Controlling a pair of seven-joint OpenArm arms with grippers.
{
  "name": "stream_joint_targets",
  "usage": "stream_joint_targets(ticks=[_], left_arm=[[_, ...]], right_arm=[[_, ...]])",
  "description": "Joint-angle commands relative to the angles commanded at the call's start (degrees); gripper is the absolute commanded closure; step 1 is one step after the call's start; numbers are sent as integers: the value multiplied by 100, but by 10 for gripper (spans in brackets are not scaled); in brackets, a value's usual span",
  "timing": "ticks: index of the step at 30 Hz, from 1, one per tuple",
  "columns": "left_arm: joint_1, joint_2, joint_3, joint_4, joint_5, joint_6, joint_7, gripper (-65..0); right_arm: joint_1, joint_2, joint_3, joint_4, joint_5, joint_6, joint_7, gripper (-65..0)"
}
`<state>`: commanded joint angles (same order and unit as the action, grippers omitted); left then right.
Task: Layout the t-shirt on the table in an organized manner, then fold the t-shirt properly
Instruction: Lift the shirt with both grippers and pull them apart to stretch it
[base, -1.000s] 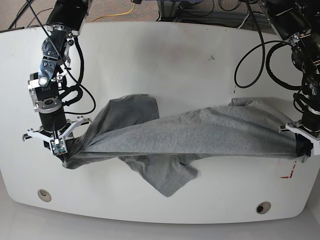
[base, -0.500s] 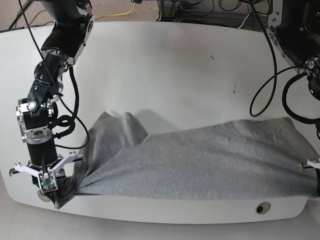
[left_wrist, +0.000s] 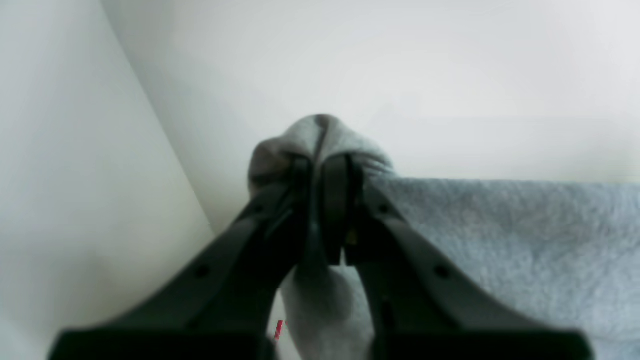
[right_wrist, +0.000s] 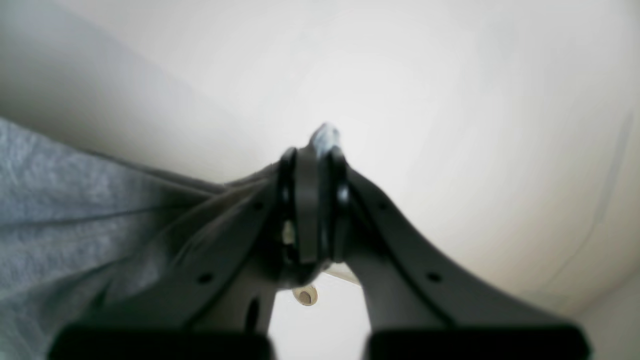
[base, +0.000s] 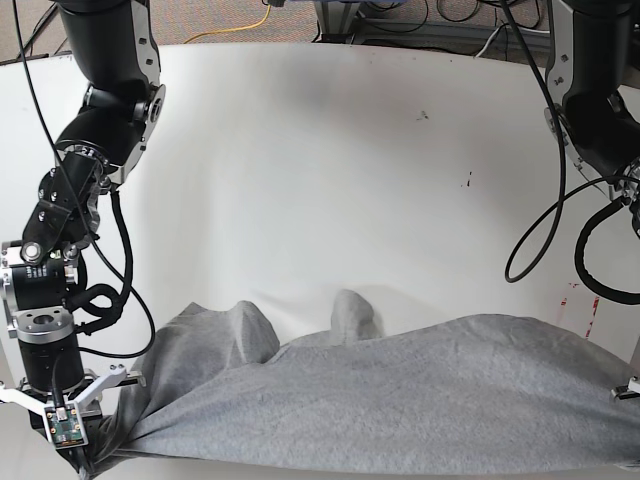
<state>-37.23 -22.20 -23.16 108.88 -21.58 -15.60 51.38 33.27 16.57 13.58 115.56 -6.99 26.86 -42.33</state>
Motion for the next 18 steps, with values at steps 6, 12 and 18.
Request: stream_joint_targets(ticks=[6, 12, 18], left_arm=[[826, 0, -44, 18, -44, 0, 0, -4], [1855, -9, -246, 44, -53, 0, 0, -4], [2813, -18, -492, 88, -62, 0, 0, -3]], right_arm=[[-844, 0, 35, 18, 18, 0, -79, -2], [-1697, 0, 35, 149, 35, 0, -79, -2], [-2426, -88, 281, 149, 44, 0, -79, -2]])
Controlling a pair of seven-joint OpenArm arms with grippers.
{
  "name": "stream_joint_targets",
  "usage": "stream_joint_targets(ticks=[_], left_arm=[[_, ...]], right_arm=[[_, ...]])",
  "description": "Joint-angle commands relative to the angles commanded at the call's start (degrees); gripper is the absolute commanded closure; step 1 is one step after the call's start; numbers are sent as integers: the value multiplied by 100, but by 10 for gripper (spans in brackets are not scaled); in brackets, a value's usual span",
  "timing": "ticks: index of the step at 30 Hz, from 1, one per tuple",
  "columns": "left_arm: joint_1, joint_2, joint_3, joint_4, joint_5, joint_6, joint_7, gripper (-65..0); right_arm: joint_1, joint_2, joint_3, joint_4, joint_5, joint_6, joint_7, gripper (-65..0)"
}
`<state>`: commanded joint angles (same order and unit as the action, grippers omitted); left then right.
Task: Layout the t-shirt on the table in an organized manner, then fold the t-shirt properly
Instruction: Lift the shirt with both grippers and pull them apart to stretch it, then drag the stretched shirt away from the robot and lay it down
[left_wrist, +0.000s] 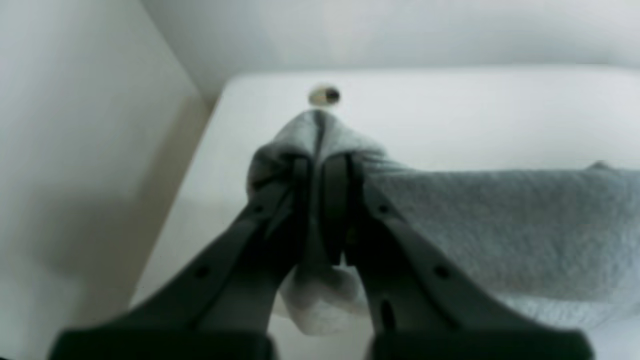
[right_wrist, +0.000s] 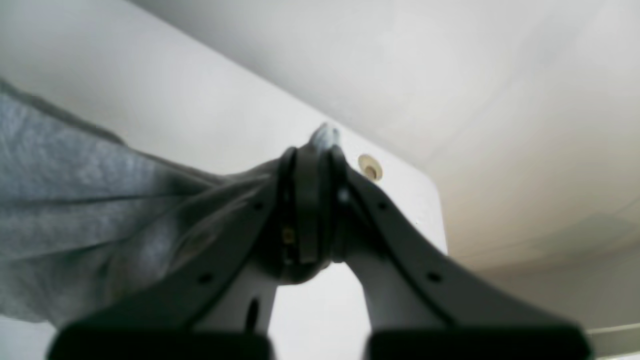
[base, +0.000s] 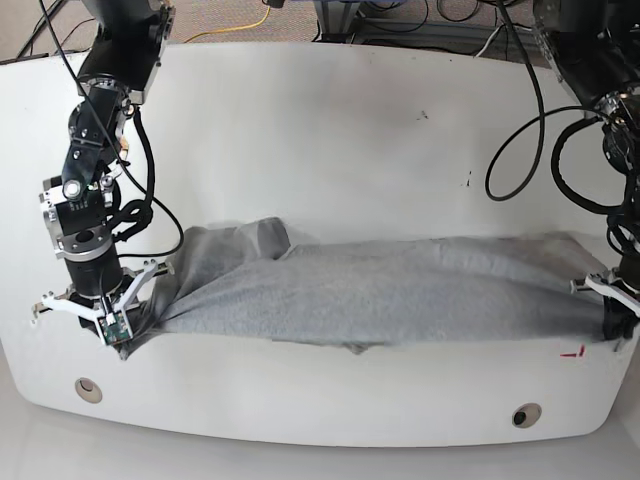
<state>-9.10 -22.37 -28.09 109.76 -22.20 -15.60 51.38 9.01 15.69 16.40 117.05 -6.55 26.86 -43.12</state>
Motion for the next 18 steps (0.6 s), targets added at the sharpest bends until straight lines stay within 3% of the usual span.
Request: stream_joint_targets(ticks=[6, 18], left_arm=[[1064, 9, -246, 35, 0, 0, 0, -3], [2690, 35, -448, 35, 0, 0, 0, -1]], right_arm=[[-844, -466, 440, 0, -18, 0, 0, -2], [-2110, -958, 448, -9, -53, 0, 0, -2]])
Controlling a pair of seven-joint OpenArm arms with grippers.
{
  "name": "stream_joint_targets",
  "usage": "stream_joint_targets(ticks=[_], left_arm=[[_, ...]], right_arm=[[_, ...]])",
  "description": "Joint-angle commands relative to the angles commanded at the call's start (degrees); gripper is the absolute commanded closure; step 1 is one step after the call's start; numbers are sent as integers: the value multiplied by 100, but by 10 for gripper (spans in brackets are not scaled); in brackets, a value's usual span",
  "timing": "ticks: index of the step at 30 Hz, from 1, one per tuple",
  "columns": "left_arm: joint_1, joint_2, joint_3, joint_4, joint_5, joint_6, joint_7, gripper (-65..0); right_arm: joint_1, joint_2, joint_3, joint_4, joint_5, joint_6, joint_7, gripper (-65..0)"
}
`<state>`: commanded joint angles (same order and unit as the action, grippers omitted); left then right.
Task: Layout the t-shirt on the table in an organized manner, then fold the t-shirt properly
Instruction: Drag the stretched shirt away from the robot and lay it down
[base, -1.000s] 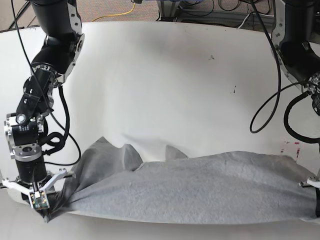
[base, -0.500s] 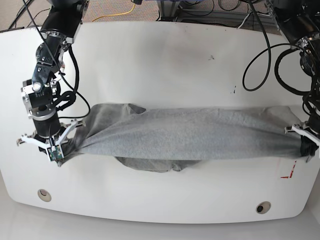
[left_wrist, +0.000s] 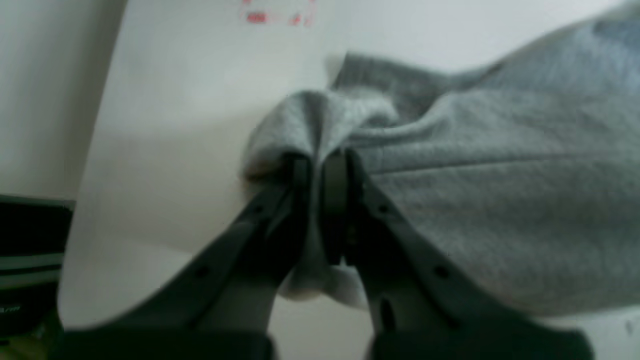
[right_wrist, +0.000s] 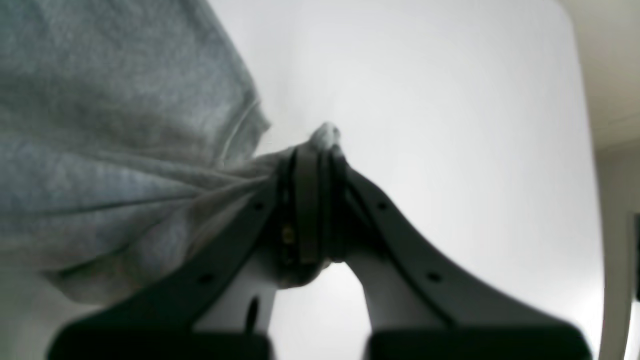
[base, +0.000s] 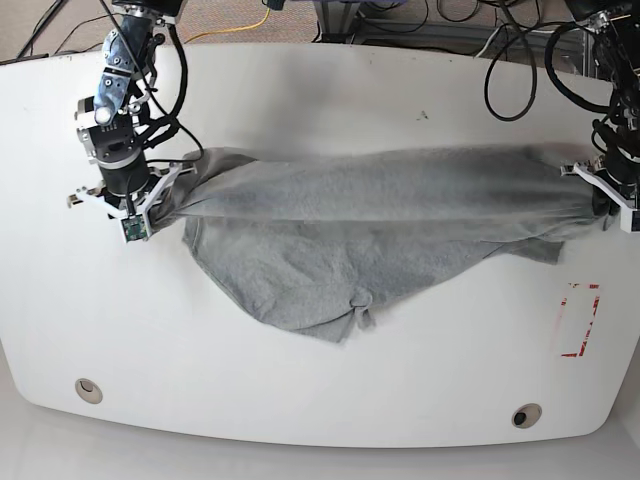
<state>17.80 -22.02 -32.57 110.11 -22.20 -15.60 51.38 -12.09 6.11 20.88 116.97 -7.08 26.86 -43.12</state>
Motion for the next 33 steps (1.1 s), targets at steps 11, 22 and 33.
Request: stream_joint_targets(ticks=[11, 22, 33], left_arm=[[932, 0, 18, -18, 0, 0, 0, -4], [1257, -9, -9, -44, 62, -782, 9, -343], [870, -35, -26, -26, 53, -800, 9, -553]], right_arm=[[-677, -220, 9, -9, -9, -35, 0, -208], [-1046, -255, 9, -9, 0, -35, 0, -423], [-299, -246, 0, -88, 9, -9, 9, -468]])
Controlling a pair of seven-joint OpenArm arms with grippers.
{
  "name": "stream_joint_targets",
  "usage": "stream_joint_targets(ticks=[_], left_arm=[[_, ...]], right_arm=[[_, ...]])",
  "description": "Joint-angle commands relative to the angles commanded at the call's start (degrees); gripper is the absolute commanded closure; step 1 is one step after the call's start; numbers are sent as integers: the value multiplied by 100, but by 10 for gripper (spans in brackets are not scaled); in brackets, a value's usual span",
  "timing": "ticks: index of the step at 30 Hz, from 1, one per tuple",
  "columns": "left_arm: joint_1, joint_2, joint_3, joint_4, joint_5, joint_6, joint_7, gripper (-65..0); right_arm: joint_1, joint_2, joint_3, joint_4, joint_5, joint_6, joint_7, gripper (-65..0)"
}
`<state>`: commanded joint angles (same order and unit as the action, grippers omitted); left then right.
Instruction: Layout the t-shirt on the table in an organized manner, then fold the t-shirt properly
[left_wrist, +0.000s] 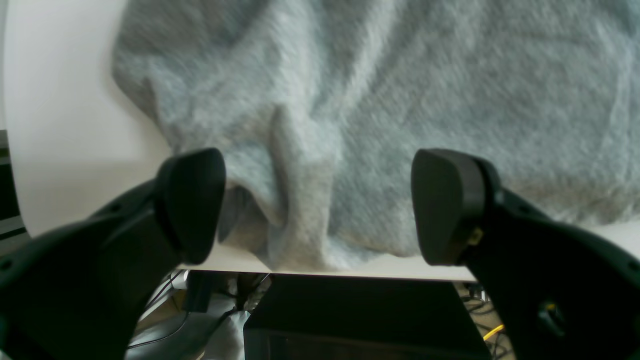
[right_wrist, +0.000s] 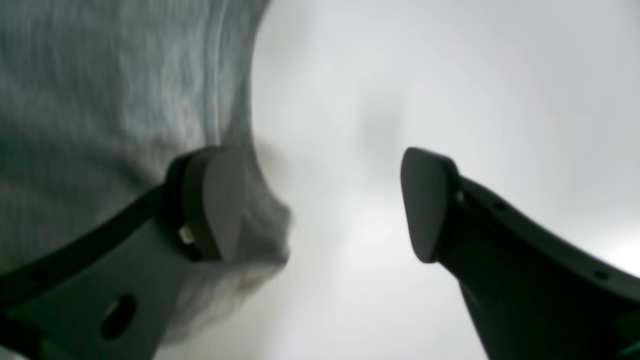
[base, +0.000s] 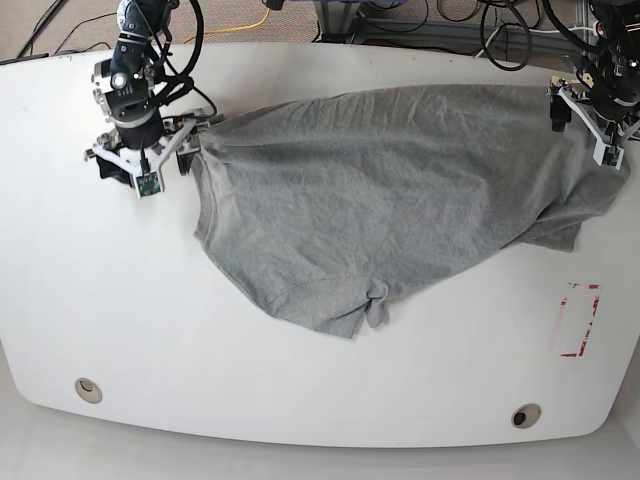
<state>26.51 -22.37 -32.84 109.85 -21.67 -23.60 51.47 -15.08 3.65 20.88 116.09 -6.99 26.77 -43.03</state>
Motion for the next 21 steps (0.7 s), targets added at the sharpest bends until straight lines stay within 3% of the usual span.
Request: stream_joint_targets(ticks=[11, 15, 21], left_arm=[[-1020, -114, -1020, -237, 9, -9, 0, -554], [-1389, -422, -1020, -914, -18, -9, 0, -554], [-1996, -554, -1046, -2057, -9, -9, -18, -554]], right_arm=[[1099, 9, -53, -510, 53, 9, 0, -468], [1301, 26, -308, -738, 18, 9, 0, -468], [1363, 35, -536, -905, 53, 9, 0, -468]])
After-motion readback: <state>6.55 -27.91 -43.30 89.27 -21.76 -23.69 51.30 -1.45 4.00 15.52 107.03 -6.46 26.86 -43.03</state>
